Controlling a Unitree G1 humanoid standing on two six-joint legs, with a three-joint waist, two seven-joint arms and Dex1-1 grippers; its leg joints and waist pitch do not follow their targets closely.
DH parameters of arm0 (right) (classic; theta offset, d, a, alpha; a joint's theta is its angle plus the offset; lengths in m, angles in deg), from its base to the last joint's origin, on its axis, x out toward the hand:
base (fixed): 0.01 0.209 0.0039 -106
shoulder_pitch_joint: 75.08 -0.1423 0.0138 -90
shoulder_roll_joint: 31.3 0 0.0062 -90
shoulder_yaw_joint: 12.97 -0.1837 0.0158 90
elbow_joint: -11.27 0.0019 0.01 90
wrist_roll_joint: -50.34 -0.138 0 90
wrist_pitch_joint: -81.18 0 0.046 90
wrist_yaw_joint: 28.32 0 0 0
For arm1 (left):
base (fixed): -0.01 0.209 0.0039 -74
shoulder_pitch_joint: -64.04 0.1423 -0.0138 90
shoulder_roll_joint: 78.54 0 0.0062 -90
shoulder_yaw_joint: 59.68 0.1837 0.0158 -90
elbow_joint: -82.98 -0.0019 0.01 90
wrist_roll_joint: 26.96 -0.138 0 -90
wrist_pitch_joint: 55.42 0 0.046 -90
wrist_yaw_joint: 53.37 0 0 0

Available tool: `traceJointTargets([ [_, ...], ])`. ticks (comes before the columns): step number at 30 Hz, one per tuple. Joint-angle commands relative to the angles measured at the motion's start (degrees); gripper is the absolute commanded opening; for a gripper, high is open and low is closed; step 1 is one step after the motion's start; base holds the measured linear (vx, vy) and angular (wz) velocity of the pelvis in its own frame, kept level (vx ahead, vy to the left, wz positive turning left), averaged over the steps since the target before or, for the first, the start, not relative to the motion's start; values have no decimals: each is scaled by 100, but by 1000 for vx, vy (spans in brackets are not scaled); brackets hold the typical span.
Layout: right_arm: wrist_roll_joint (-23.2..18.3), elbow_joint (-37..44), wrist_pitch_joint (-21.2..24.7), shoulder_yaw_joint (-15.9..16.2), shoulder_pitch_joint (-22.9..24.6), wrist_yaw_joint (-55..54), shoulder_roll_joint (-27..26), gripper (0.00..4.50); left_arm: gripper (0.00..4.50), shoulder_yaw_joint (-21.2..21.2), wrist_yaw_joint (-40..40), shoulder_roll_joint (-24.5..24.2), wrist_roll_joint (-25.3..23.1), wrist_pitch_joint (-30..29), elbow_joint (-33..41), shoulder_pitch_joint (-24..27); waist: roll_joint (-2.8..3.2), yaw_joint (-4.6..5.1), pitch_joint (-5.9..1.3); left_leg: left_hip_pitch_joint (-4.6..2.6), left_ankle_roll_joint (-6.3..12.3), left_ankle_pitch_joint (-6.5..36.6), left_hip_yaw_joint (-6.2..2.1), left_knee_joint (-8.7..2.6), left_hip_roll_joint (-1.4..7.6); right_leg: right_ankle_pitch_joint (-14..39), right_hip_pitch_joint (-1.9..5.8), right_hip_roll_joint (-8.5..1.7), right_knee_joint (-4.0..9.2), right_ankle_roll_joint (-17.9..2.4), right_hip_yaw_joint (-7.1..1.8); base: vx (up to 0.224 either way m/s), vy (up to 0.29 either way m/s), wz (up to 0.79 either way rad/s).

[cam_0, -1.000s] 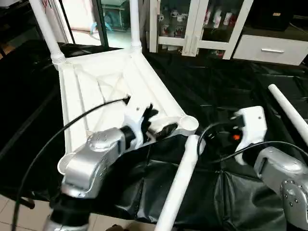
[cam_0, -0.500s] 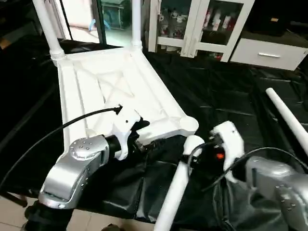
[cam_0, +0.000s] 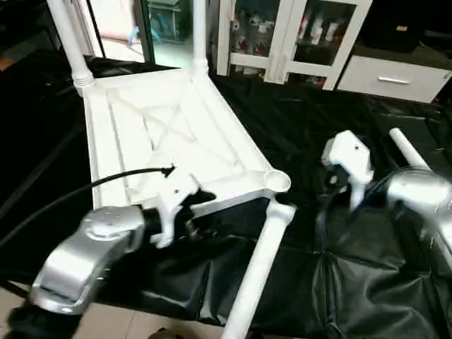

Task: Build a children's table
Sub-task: Pick table leg

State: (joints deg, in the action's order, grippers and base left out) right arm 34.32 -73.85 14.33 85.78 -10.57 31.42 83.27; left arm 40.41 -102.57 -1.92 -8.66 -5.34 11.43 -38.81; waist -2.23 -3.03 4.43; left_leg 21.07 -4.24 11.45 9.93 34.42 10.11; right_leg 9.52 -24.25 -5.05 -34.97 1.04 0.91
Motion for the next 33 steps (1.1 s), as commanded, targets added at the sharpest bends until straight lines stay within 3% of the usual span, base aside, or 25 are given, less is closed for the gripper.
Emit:
traceJointTargets([
  [1, 192, -670, -588, 319, -464, 882, 153, 450, 434, 14, -390, -284, 146, -20, 130, 104, 9, 12, -328, -9, 357, 1110, -29, -413, 194, 1285, 283, -175, 379, -1231, -129, 0, 0, 0],
  [2, 192, -670, -588, 319, -464, 882, 153, 450, 434, 14, -390, -284, 146, -20, 130, 104, -49, 42, -324, 7, 413, 1099, -24, -403, 191, 1263, 282, -165, 370, -1276, -121, 0, 0, 0],
  [3, 362, -1249, -1112, 540, -875, 1433, 123, 450, 434, 61, -605, -592, 71, 31, 92, 178, -72, 63, -307, 8, 514, 1038, -26, -396, 205, 1207, 270, -172, 350, -1383, -122, 0, 0, 0],
  [5, 425, -1456, -1324, 618, -1014, 1640, 94, 450, 434, 81, -673, -701, 28, 64, 73, 201, -41, 84, -307, -5, 550, 1054, -26, -390, 213, 1295, 261, -182, 347, -1451, -118, 0, 0, 0],
  [6, 551, -1925, -1911, 814, -1267, 1972, 37, 450, 434, 77, -738, -833, 25, 63, 60, 216, -35, 90, -299, -9, 559, 1009, -20, -394, 219, 1224, 262, -173, 351, -1471, -124, 0, 0, 0],
  [8, 683, -2240, -2366, 982, -1445, 2200, -12, 450, 434, 40, -768, -914, 63, 5, 79, 228, -79, 101, -278, -3, 585, 1049, -10, -386, 226, 1242, 246, -182, 340, -1576, -113, 0, 0, 0],
  [9, 828, -2573, -2801, 1146, -1632, 2455, -81, 450, 434, 9, -820, -1017, 114, -63, 119, 252, -83, 98, -276, -7, 585, 1071, -10, -385, 234, 1259, 242, -192, 342, -1586, -114, 0, 0, 0],
  [11, 933, -2784, -3080, 1282, -1746, 2673, -122, 450, 434, -4, -884, -1101, 155, -93, 162, 284, -87, 89, -273, -24, 611, 981, 0, -377, 238, 1131, 233, -179, 330, -1638, -121, 0, 0, 0],
  [13, 1165, -3102, -3590, 1539, -1891, 2907, -178, 450, 434, -7, -988, -1205, 215, -119, 234, 339, -117, 103, -263, 13, 659, 938, 0, -377, 225, 1078, 247, -175, 314, -1684, -111, 0, 0, 0],
  [14, 1333, -3352, -4001, 1699, -1985, 3007, -256, 450, 434, -3, -1018, -1244, 254, -129, 279, 366, -103, 94, -259, -5, 677, 900, 5, -374, 234, 1027, 236, -179, 309, -1704, -122, 0, 0, 0],
  [16, 1430, -3455, -4168, 1782, -2017, 3000, -309, 450, 434, 9, -991, -1231, 249, -131, 285, 362, -95, 94, -269, -1, 697, 819, 10, -362, 236, 872, 228, -172, 289, -1774, -113, 0, 0, 0],
  [17, 1624, -3699, -4569, 1928, -2089, 2969, -425, 450, 434, 39, -950, -1207, 229, -126, 291, 346, -119, 102, -258, 15, 720, 759, 12, -359, 235, 763, 234, -163, 279, -1791, -117, 0, 0, 0],
  [19, 1712, -3811, -4749, 2009, -2119, 2987, -474, 450, 434, 55, -933, -1191, 229, -138, 299, 329, -111, 116, -246, 20, 697, 863, 11, -360, 237, 903, 223, -170, 290, -1794, -112, 0, 0, 0],
  [22, 1911, -4373, -5372, 2181, -2262, 3026, -771, 450, 434, 113, -895, -1154, 258, -170, 333, 273, -102, 122, -230, 7, 625, 1013, 4, -377, 244, 1024, 215, -160, 303, -1776, -112, 0, 0, 0],
  [23, 1946, -4459, -5483, 2210, -2272, 2978, -871, 450, 434, 129, -883, -1142, 263, -177, 343, 257, -127, 129, -234, 15, 618, 1041, 3, -371, 246, 1039, 213, -170, 294, -1784, -116, 0, 0, 0],
  [27, 2052, -4729, -5791, 2247, -2329, 2836, -1083, 450, 434, 137, -867, -1142, 288, -194, 366, 242, -125, 128, -232, 7, 603, 1034, -1, -378, 254, 1005, 213, -170, 286, -1764, -121, 0, 0, 0],
  [28, 2255, -5009, -6115, 2297, -2406, 2543, -1267, 450, 434, 144, -850, -1133, 293, -197, 372, 230, -123, 127, -234, 3, 602, 1024, 4, -375, 253, 990, 208, -168, 287, -1777, -120, 0, 0, 0],
  [33, 2770, -5403, -6519, 2611, -2514, 2253, -1492, 450, 434, 177, -828, -1098, 283, -202, 381, 206, -111, 135, -235, 6, 545, 955, 12, -374, 242, 907, 207, -150, 273, -1784, -117, 0, 0, 0],
])
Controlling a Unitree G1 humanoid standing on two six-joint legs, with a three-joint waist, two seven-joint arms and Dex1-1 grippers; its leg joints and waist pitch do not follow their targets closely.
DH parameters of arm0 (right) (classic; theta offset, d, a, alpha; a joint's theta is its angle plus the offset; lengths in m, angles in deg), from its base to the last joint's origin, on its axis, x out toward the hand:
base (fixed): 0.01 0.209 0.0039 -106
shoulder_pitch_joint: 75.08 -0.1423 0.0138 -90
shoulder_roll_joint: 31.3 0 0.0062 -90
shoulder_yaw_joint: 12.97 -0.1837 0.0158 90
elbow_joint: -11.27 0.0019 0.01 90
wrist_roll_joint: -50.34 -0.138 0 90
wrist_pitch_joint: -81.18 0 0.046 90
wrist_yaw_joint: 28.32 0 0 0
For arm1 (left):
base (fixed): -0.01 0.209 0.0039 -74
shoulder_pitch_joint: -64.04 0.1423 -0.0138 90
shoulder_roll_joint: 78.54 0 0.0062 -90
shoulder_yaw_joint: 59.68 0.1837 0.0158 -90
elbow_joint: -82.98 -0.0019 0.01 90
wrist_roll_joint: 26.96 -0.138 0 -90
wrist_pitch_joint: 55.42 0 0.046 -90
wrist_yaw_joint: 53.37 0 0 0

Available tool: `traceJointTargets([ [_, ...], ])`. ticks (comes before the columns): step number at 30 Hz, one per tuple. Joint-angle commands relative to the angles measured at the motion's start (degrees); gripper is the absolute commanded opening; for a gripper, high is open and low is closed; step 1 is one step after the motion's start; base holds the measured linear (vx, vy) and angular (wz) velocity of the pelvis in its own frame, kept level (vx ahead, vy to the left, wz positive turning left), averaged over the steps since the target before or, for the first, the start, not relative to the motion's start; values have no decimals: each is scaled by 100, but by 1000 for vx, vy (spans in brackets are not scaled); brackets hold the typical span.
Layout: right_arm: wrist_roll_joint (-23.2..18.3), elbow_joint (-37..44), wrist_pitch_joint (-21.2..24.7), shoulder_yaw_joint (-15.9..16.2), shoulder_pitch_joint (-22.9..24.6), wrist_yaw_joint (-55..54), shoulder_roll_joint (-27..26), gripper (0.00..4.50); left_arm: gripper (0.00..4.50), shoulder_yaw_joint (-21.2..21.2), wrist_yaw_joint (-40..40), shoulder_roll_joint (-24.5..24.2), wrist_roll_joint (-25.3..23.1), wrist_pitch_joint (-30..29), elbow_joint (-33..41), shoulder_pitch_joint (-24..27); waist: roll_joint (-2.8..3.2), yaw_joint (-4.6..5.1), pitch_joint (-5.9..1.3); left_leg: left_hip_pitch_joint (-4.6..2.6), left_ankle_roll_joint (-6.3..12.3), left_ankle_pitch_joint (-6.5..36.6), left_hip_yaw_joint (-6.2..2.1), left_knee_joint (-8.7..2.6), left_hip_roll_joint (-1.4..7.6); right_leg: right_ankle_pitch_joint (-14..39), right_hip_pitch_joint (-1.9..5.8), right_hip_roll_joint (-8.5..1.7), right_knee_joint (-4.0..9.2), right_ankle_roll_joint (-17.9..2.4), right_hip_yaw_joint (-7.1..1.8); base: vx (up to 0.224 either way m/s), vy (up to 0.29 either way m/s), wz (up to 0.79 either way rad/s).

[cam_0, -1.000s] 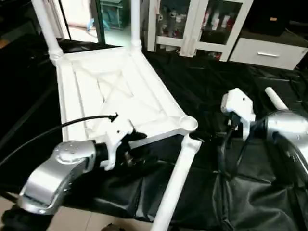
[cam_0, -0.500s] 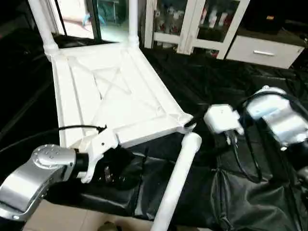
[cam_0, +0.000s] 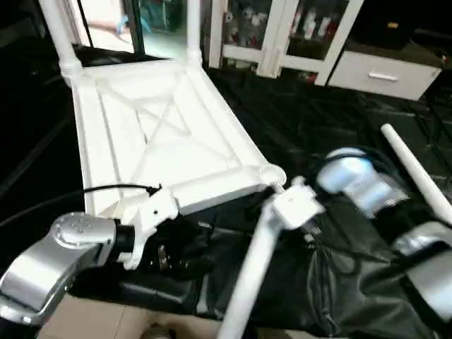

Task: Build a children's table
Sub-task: Pick table leg

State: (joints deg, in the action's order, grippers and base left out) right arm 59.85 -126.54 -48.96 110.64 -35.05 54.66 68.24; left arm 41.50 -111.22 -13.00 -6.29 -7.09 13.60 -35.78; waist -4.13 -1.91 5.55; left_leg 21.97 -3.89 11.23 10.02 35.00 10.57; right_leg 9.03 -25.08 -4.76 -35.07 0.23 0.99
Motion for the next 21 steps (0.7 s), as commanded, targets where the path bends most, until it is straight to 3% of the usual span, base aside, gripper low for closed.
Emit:
traceJointTargets([
  [1, 328, -190, -267, 193, -70, -124, -27, 450, 434, 75, 36, 19, 58, -37, 180, -98, 66, 20, -345, -86, 517, 991, 8, -432, 196, 962, 292, -181, 288, -1701, -125, 0, 0, 0],
  [9, 585, -581, -431, 407, -116, 44, -197, 450, 434, 90, 55, 14, 85, -43, 212, -89, 84, 26, -333, -82, 479, 1154, -3, -450, 211, 1089, 295, -187, 290, -1688, -136, 0, 0, 0],
  [21, 731, -1019, -472, 451, -341, 271, -226, 338, 446, 92, 84, 8, 74, -25, 197, -116, 87, 17, -352, -97, 401, 1298, -1, -451, 219, 1161, 291, -181, 287, -1670, -139, 0, 0, 0],
])
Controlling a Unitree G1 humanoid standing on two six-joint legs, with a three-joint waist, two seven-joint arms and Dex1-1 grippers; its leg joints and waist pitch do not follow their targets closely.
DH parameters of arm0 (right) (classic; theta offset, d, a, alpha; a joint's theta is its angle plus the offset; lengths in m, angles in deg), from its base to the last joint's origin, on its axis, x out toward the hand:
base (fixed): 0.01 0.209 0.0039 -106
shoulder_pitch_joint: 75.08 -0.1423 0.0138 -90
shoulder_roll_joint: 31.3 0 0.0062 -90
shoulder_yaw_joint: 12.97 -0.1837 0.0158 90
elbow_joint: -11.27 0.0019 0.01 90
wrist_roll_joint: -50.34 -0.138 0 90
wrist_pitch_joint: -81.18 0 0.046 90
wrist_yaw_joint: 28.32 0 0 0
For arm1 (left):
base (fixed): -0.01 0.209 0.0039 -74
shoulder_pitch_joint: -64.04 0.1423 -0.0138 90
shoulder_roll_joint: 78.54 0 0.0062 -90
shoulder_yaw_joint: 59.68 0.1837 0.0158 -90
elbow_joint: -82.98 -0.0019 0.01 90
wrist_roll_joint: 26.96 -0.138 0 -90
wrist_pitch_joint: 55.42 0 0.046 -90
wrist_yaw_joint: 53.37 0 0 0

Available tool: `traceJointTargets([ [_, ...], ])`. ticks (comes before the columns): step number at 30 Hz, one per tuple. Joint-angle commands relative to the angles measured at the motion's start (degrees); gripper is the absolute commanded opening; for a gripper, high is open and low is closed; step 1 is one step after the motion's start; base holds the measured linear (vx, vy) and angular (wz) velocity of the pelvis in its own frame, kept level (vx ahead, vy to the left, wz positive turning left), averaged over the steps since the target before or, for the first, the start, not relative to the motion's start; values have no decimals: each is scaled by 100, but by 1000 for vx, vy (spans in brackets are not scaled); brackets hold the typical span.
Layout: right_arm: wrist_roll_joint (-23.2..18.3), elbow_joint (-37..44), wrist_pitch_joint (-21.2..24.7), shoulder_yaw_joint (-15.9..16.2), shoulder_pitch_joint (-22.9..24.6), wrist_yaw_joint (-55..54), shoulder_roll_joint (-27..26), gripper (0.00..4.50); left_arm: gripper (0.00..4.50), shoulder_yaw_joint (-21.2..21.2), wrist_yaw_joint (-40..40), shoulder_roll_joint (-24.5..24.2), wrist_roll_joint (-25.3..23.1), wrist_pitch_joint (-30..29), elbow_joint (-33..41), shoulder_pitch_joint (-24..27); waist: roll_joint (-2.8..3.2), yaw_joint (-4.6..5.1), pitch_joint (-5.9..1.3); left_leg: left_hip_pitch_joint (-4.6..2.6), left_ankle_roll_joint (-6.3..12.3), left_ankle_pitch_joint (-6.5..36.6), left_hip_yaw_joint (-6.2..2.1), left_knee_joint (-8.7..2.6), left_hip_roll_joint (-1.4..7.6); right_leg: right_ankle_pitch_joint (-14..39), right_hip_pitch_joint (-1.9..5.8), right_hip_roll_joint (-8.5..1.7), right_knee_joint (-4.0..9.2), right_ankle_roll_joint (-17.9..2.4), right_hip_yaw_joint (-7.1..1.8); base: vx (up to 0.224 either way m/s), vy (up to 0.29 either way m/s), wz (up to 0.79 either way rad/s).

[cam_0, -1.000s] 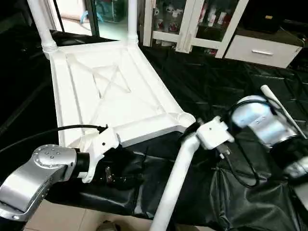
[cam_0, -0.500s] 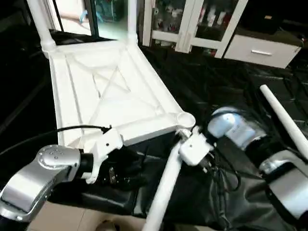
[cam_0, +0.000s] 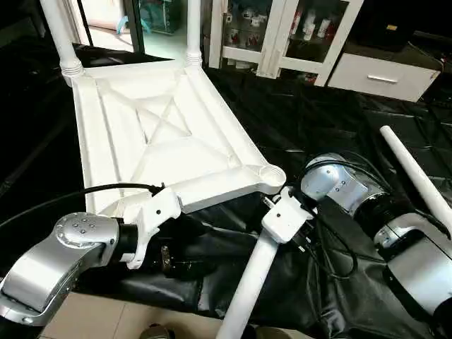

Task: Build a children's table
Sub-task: Pick table leg

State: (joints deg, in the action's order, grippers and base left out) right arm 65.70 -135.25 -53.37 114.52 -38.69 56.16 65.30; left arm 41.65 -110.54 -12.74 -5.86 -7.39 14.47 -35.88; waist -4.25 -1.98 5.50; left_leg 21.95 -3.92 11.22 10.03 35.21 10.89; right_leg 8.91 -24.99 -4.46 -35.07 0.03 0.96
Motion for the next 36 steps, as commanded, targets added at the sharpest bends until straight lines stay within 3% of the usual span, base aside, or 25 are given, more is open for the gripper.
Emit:
traceJointTargets([
  [1, 136, -178, -54, 44, 11, 123, 56, 331, 446, 76, 18, -21, 29, 9, 104, -112, 98, 22, -344, -95, 395, 1327, -4, -476, 189, 1203, 278, -210, 295, -1639, -135, 0, 0, 0],
  [17, -151, -237, -267, -170, -146, 315, 21, 205, 446, 96, 40, 0, -39, 116, -34, -195, 104, 24, -384, -87, 453, 1196, -1, -451, 189, 977, 290, -210, 263, -1707, -133, 0, 0, 0],
  [22, -412, -94, -267, -284, -146, 531, -7, 193, 446, 105, 68, 19, -76, 174, -111, -235, 108, 26, -397, -88, 534, 1091, 5, -437, 192, 824, 296, -207, 246, -1787, -127, 0, 0, 0],
  [29, -711, 115, -171, -459, -148, 745, 19, 188, 446, 85, 112, 54, -90, 214, -168, -267, 113, 19, -407, -99, 503, 1178, 0, -439, 200, 922, 297, -211, 249, -1764, -129, 0, 0, 0],
  [31, -1018, 327, -72, -517, -158, 799, 154, 188, 446, 64, 146, 95, -82, 242, -236, -312, 112, 18, -410, -100, 496, 1200, 2, -437, 196, 935, 296, -204, 250, -1757, -126, 0, 0, 0],
  [36, -1529, 947, 25, -264, 13, 802, 723, 188, 446, 23, 207, 171, -94, 295, -322, -388, 112, -17, -414, -108, 511, 1102, 8, -429, 186, 795, 306, -189, 244, -1742, -119, 0, 0, 0],
])
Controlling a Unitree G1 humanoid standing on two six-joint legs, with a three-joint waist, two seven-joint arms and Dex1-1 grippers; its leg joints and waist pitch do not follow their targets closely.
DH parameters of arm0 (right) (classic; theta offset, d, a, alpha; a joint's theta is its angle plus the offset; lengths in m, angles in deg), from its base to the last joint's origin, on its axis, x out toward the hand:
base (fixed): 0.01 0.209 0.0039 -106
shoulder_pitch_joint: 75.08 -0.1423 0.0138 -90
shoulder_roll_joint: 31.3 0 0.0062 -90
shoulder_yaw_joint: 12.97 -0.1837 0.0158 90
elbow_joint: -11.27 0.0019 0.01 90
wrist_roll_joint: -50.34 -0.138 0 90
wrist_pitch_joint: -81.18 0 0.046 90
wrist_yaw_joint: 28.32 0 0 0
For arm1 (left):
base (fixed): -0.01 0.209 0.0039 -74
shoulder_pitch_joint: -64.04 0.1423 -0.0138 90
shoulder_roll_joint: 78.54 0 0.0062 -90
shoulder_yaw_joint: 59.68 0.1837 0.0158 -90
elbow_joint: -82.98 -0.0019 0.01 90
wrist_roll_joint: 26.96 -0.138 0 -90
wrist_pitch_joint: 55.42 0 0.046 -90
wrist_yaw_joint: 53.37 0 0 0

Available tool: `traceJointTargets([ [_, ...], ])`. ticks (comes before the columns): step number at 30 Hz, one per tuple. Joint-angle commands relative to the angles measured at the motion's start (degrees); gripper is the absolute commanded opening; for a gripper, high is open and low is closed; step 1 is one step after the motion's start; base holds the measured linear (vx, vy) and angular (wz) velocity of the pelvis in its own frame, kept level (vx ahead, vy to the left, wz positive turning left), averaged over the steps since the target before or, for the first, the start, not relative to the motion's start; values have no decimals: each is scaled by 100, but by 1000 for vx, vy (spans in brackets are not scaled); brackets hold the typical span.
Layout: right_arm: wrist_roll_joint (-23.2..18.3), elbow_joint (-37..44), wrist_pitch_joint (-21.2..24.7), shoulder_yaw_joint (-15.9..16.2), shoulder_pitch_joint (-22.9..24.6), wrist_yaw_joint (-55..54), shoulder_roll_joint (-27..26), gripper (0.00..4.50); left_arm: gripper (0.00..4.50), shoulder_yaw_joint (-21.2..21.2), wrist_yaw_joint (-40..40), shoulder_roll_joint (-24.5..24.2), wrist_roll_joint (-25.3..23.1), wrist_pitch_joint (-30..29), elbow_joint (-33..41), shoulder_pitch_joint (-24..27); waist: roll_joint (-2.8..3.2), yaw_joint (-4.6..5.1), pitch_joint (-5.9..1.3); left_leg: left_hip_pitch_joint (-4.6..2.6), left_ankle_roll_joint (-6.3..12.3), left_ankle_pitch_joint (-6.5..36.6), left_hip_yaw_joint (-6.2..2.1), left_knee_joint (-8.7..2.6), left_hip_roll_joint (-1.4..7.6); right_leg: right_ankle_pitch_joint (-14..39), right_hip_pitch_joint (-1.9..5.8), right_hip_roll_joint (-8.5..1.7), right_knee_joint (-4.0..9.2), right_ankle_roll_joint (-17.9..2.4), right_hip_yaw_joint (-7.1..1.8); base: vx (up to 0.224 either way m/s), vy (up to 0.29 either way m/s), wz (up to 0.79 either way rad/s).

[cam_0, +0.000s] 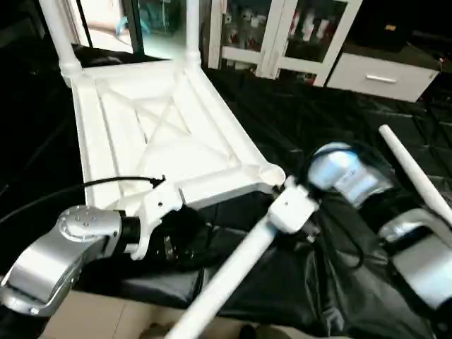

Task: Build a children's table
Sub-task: Pick table leg

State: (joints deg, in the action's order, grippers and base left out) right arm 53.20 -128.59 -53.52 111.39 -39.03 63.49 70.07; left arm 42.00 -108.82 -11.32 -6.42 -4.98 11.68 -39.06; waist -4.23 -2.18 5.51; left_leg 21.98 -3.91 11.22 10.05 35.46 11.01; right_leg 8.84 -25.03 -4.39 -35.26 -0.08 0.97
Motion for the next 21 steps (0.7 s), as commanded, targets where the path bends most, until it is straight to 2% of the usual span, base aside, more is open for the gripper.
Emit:
traceJointTargets([
  [1, -378, 442, 76, 71, 104, 69, 381, 188, 446, -8, 40, 23, -57, 68, -64, -80, 103, -7, -420, -113, 514, 1079, 8, -447, 176, 786, 315, -200, 257, -1718, -124, 0, 0, 0],
  [8, -633, 893, 171, -72, 352, 69, 958, 188, 446, -18, 115, 51, -117, 164, -159, -105, 67, -7, -418, -76, 534, 1148, 6, -435, 164, 1060, 320, -208, 295, -1627, -130, 0, 0, 0],
  [10, -903, 1069, 447, -414, 511, 69, 1296, 188, 446, -45, 193, 113, -129, 203, -241, -170, 76, -19, -416, -84, 512, 1152, 1, -438, 172, 1057, 328, -204, 299, -1596, -137, 0, 0, 0],
  [12, -967, 1083, 550, -573, 540, 69, 1383, 188, 446, -40, 190, 114, -137, 221, -265, -179, 70, -17, -418, -76, 540, 1197, 3, -431, 164, 1074, 322, -194, 301, -1627, -129, 0, 0, 0],
  [13, -1039, 1084, 714, -806, 565, 62, 1508, 188, 446, -34, 186, 114, -147, 243, -296, -185, 83, -15, -407, -68, 534, 1259, -5, -439, 161, 1173, 326, -193, 310, -1599, -128, 0, 0, 0],
  [16, -1091, 1062, 845, -962, 568, 33, 1606, 188, 446, -31, 193, 121, -156, 253, -320, -193, 67, -18, -415, -68, 537, 1238, -5, -430, 162, 1183, 321, -197, 310, -1590, -124, 0, 0, 0],
  [17, -1149, 1036, 950, -1078, 575, -46, 1694, 188, 446, -31, 214, 131, -162, 252, -340, -203, 85, -20, -420, -73, 543, 1214, -9, -427, 165, 1157, 319, -203, 304, -1608, -121, 0, 0, 0],
  [21, -1306, 1054, 1234, -1386, 758, -340, 2039, 188, 446, -40, 267, 169, -148, 216, -374, -215, 78, -43, -429, -89, 558, 1120, 1, -414, 164, 1020, 325, -195, 307, -1659, -119, 0, 0, 0],
])
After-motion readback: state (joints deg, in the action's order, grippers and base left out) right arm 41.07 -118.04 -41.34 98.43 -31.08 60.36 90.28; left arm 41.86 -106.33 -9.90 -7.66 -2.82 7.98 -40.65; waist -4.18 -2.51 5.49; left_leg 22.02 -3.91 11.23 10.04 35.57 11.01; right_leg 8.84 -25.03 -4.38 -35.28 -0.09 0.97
